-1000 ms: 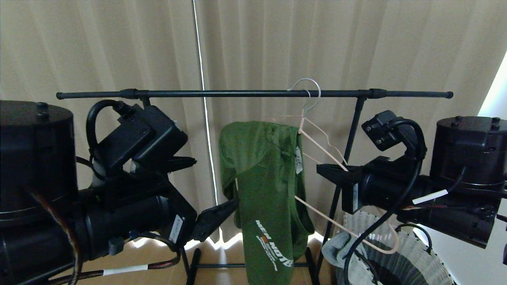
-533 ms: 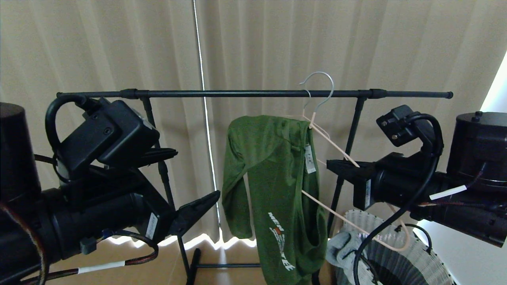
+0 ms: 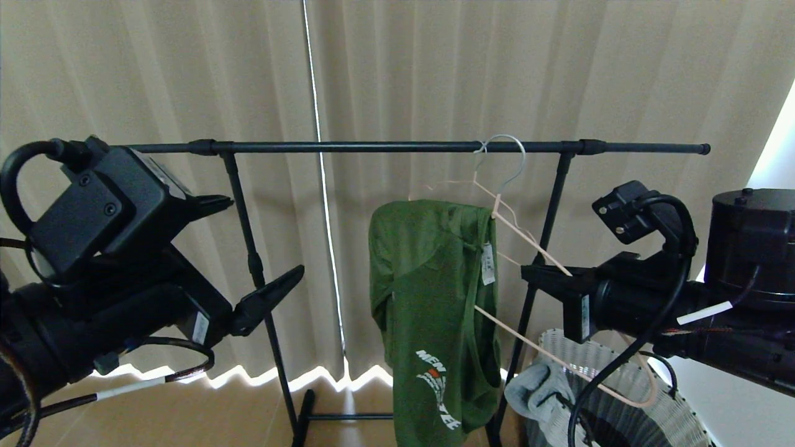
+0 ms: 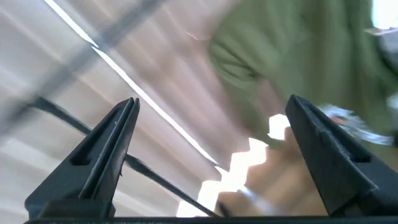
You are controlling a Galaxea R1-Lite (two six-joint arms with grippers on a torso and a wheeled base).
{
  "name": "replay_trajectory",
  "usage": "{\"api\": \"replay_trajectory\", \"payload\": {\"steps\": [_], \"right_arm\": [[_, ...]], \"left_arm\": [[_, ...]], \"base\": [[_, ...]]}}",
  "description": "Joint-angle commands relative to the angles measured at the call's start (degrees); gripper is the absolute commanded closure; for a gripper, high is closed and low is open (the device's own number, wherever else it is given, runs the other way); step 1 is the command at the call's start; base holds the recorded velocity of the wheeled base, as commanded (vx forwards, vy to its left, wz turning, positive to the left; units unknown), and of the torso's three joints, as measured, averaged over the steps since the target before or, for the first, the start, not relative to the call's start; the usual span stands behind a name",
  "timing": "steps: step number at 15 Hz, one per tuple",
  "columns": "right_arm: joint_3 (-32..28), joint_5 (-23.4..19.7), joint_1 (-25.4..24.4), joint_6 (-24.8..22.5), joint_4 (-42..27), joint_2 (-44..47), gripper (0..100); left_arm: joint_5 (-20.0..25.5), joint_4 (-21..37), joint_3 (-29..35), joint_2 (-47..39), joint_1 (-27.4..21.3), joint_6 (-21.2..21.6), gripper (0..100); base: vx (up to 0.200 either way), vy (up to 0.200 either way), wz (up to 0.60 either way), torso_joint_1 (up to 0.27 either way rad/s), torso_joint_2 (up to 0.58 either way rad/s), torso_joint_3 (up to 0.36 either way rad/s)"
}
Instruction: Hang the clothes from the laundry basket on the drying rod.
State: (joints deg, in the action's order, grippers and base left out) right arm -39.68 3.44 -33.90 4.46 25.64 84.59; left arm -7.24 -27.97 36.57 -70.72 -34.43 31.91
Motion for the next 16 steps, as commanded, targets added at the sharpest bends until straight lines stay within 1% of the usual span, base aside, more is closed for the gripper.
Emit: {"api": "replay_trajectory", "payload": {"steps": [1, 2, 3, 4, 5, 6, 8, 9, 11, 16], "right_arm": [[-0.13, -0.01, -0.29, -0.07, 0.03, 0.05, 100], [-0.13, -0.01, -0.38, -1.56, 0.03, 0.31, 100], [-0.13, -0.1, -0.38, -2.18, 0.2, 0.49, 100], [-0.13, -0.45, -0.46, -2.44, 0.64, 0.49, 100], [-0.22, -0.63, -1.17, -2.44, 0.73, 0.49, 100], [-0.84, -0.63, -2.75, -3.14, 0.73, 0.66, 100], [-1.89, -2.56, -3.1, -5.34, 0.91, 1.89, 100], [-2.68, -5.46, -3.19, -6.48, 0.91, 2.51, 100], [-4.09, -9.06, -3.19, -7.54, 0.99, 3.48, 100], [-4.09, -11.0, -6.0, -7.63, 0.99, 3.83, 100]], "left_arm": [[0.12, -1.48, -0.62, -1.09, 0.68, 2.36, 0], [0.56, -3.59, -0.62, -2.67, 0.59, 7.72, 0], [2.06, -4.91, -0.62, -4.17, 0.59, 9.66, 0], [3.81, -5.87, -0.45, -5.48, 0.5, 10.54, 0], [6.01, -7.28, -0.01, -7.42, 0.15, 11.77, 0], [6.63, -8.07, 0.96, -9.88, -0.11, 12.82, 0], [6.71, -8.16, 2.36, -11.9, -0.38, 12.91, 0], [6.71, -8.16, 3.15, -12.6, -1.08, 12.91, 0], [6.8, -8.16, 3.59, -12.87, -1.52, 12.91, 0], [6.71, -9.04, 4.91, -15.15, -1.52, 13.0, 0]], "base": [[0.0, 0.0, 0.0, 0.0, 0.0, 0.0], [0.0, 0.0, 0.0, 0.0, 0.0, 0.0], [0.0, 0.0, 0.0, 0.0, 0.0, 0.0], [0.0, 0.0, 0.0, 0.0, 0.0, 0.0], [0.0, 0.0, 0.0, 0.0, 0.0, 0.0], [0.0, 0.0, 0.0, 0.0, 0.0, 0.0], [0.0, 0.0, 0.0, 0.0, 0.0, 0.0], [0.0, 0.0, 0.0, 0.0, 0.0, 0.0], [0.0, 0.0, 0.0, 0.0, 0.0, 0.0], [0.0, 0.0, 0.0, 0.0, 0.0, 0.0]]}}
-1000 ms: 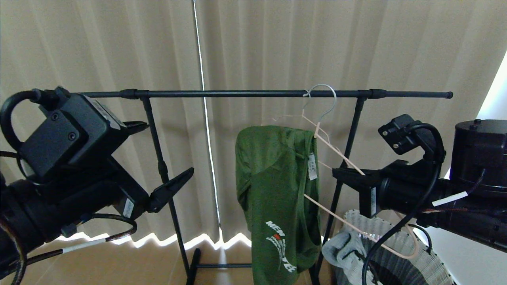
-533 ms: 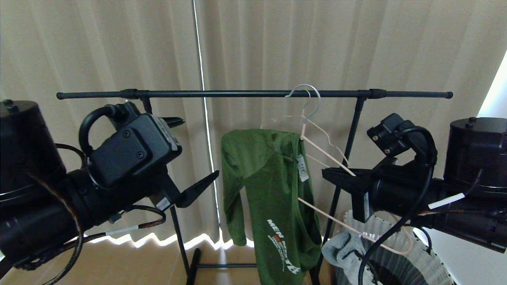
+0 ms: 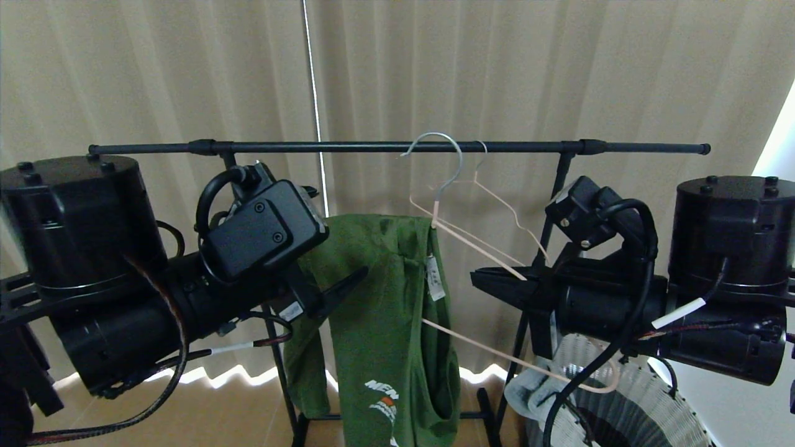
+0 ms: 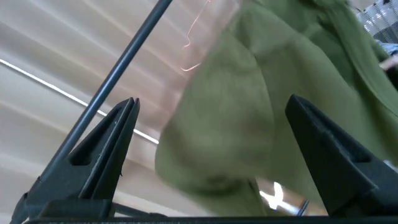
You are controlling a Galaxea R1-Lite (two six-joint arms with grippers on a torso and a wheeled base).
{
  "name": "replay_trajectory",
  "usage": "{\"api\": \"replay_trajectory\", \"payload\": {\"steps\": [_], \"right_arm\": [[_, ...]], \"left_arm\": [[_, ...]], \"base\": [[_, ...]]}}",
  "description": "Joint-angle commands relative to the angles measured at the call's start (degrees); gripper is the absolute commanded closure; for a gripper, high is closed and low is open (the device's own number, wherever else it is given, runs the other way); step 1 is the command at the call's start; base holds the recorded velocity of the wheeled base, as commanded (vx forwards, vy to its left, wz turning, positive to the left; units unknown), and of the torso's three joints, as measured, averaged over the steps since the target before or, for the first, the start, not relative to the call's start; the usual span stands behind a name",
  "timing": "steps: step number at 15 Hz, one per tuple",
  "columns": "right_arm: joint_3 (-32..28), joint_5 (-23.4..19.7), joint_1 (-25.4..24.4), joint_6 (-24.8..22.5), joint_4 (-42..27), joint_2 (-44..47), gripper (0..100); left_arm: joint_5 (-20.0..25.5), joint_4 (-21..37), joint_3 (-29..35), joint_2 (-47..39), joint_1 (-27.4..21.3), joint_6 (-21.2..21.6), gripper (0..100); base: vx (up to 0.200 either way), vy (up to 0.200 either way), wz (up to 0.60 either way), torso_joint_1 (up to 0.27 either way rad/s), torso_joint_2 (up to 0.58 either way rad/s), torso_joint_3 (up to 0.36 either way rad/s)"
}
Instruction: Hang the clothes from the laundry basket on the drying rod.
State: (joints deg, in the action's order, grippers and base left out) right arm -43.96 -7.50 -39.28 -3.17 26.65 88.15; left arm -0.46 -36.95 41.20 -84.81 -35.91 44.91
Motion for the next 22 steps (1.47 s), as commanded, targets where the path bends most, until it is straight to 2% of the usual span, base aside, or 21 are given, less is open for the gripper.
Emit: {"api": "replay_trajectory", "payload": {"steps": [1, 5, 10, 11, 22], "right_arm": [[0.28, -0.06, -1.24, 0.01, -0.02, 0.18, 100], [0.45, -0.15, -4.67, -0.26, -0.02, 0.27, 100], [0.54, -2.79, -5.28, -0.35, 2.0, 0.36, 100], [0.72, -2.96, -5.55, -0.35, 2.62, 0.36, 100], [0.89, -3.23, -5.99, -0.26, 2.88, 0.36, 100]], "left_arm": [[-0.06, -0.05, 0.98, -1.67, 0.05, 0.18, 0], [-0.06, -0.14, 1.42, -2.64, 0.41, 2.29, 0], [-0.06, -0.05, 1.07, -2.99, 2.52, 3.25, 0], [-0.06, -0.05, 1.07, -2.99, 2.6, 3.25, 100], [-0.24, -0.14, 0.72, -3.17, 2.6, 3.17, 100]], "base": [[0.0, 0.0, 0.0, 0.0, 0.0, 0.0], [0.0, 0.0, 0.0, 0.0, 0.0, 0.0], [0.0, 0.0, 0.0, 0.0, 0.0, 0.0], [0.0, 0.0, 0.0, 0.0, 0.0, 0.0], [0.0, 0.0, 0.0, 0.0, 0.0, 0.0]]}}
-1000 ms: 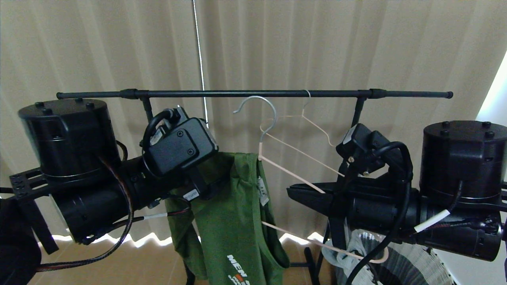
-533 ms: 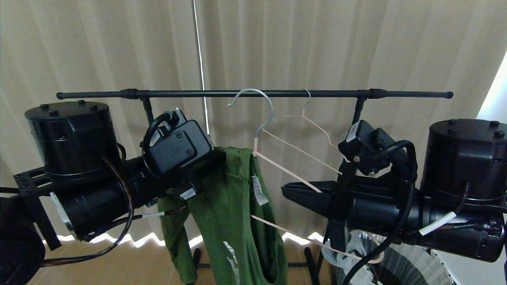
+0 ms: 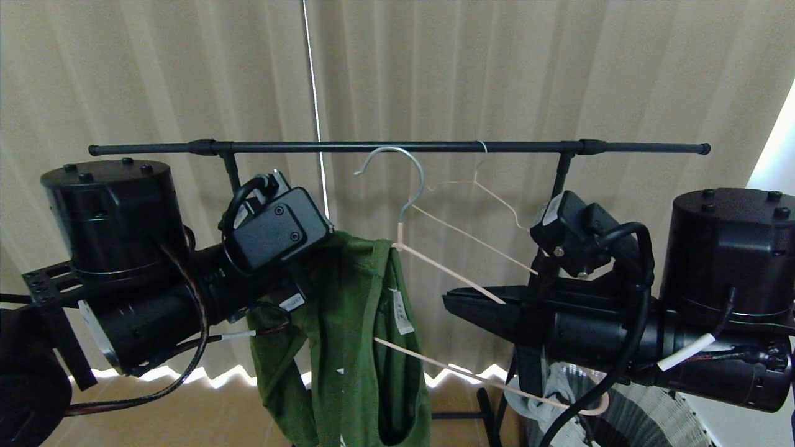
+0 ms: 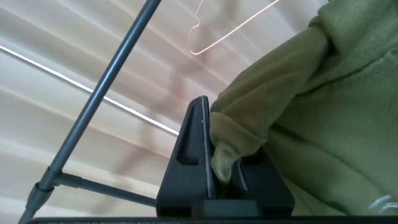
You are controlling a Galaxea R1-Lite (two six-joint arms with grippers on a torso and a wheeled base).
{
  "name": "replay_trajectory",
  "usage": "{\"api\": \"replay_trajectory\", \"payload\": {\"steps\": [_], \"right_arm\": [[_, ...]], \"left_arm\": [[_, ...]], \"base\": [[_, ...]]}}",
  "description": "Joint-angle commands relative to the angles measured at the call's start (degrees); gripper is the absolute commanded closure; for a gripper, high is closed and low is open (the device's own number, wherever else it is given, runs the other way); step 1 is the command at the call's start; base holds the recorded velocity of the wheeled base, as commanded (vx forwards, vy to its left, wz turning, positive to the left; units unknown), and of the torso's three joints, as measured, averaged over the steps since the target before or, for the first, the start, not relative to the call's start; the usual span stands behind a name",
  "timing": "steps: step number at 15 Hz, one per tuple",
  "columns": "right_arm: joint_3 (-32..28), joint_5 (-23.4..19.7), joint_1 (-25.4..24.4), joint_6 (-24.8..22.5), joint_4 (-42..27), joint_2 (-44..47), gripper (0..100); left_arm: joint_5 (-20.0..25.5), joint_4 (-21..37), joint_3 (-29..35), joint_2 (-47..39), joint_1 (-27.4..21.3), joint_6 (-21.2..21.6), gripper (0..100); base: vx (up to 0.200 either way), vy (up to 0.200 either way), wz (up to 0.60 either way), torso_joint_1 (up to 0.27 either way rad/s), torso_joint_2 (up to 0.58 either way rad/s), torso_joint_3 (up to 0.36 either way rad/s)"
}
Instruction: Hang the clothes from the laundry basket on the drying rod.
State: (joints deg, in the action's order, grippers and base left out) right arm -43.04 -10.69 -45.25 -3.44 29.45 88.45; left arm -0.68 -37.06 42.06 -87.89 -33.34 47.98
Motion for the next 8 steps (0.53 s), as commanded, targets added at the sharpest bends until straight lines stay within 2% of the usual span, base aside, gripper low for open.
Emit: {"api": "replay_trajectory", "payload": {"steps": [1, 2, 3, 6, 8], "right_arm": [[-0.02, -0.03, -0.01, -0.17, -0.01, 0.05, 100], [0.07, 0.06, -0.01, -0.25, -0.18, 0.05, 100], [0.07, 0.14, -0.01, -0.25, -0.36, 0.05, 0], [0.86, 1.02, 0.43, -0.25, 0.08, -0.04, 0], [0.86, 3.13, 2.27, -0.25, 0.08, -0.83, 0]], "left_arm": [[-0.02, -0.03, -0.31, -0.08, 0.03, -0.08, 100], [-0.11, -0.03, -0.49, -0.08, 0.03, -0.08, 100], [-0.11, -0.03, -0.75, 0.0, 0.03, -0.08, 100], [-1.34, -0.03, -1.1, 0.27, 0.47, -0.08, 100], [-6.61, -0.03, -1.28, 0.27, 1.79, -0.26, 100]], "base": [[0.0, 0.0, 0.0, 0.0, 0.0, 0.0], [0.0, 0.0, 0.0, 0.0, 0.0, 0.0], [0.0, 0.0, 0.0, 0.0, 0.0, 0.0], [0.0, 0.0, 0.0, 0.0, 0.0, 0.0], [0.0, 0.0, 0.0, 0.0, 0.0, 0.0]]}}
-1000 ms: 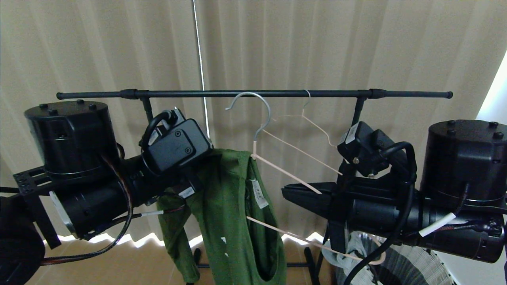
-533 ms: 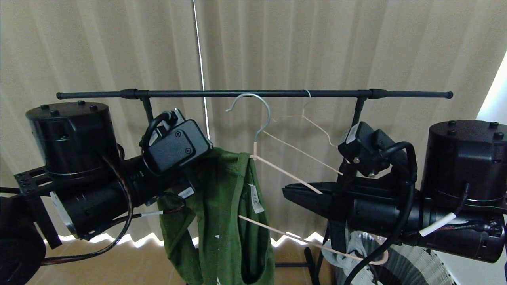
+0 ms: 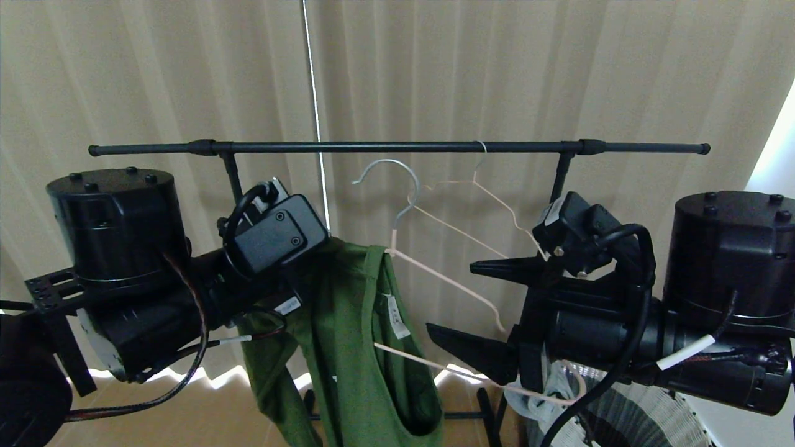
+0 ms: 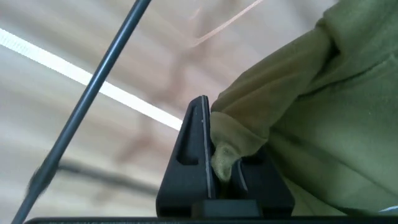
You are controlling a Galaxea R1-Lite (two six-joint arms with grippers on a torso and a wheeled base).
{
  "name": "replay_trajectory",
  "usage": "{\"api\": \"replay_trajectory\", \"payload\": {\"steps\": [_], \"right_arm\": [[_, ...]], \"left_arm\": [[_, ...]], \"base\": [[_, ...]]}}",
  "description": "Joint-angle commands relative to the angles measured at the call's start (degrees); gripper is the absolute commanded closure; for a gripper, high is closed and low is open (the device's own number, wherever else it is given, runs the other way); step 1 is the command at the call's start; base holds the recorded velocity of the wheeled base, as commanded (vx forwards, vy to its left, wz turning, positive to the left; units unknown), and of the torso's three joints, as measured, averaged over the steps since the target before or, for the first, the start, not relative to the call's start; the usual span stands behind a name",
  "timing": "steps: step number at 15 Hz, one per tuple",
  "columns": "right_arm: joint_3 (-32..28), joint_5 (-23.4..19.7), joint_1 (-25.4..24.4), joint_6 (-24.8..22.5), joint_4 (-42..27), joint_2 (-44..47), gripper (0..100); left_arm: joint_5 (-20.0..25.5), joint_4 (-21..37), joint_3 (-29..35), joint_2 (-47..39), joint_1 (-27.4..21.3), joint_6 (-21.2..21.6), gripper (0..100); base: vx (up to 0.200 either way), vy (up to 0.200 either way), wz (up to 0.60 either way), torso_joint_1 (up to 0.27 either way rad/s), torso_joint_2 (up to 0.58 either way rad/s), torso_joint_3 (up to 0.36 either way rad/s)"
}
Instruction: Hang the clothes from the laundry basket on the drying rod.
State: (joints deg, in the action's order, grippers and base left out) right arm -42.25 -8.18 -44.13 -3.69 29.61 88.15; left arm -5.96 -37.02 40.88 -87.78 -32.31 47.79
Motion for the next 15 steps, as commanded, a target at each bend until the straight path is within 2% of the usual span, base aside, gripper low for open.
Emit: {"api": "replay_trajectory", "payload": {"steps": [1, 4, 6, 7, 10, 15], "right_arm": [[0.15, 1.15, 2.47, -0.53, -0.08, -0.87, 0], [1.12, 2.91, 5.02, -2.9, 0.1, -1.05, 0], [3.14, 4.84, 5.02, -2.9, 1.85, -0.61, 0], [5.43, 6.6, 5.02, -2.9, 5.02, 0.36, 0], [7.98, 8.62, 3.61, -2.81, 9.76, 3.61, 0], [7.45, 10.9, 0.1, -2.72, 15.65, 9.14, 0]], "left_arm": [[-4.23, -0.07, -0.18, 0.16, 1.54, -0.15, 100], [-11.79, -0.07, -1.24, 0.25, 4.0, -0.59, 100], [-14.08, 0.02, -1.06, 0.25, 4.09, -4.19, 100], [-16.36, 0.02, -0.71, 0.16, 3.92, -8.06, 100], [-17.15, 0.02, 0.26, -0.11, 3.21, -15.27, 100], [-17.15, 0.11, 3.33, -0.63, 0.66, -22.47, 100]], "base": [[0.0, 0.0, 0.0, 0.0, 0.0, 0.0], [0.0, 0.0, 0.0, 0.0, 0.0, 0.0], [0.0, 0.0, 0.0, 0.0, 0.0, 0.0], [0.0, 0.0, 0.0, 0.0, 0.0, 0.0], [0.0, 0.0, 0.0, 0.0, 0.0, 0.0], [0.0, 0.0, 0.0, 0.0, 0.0, 0.0]]}}
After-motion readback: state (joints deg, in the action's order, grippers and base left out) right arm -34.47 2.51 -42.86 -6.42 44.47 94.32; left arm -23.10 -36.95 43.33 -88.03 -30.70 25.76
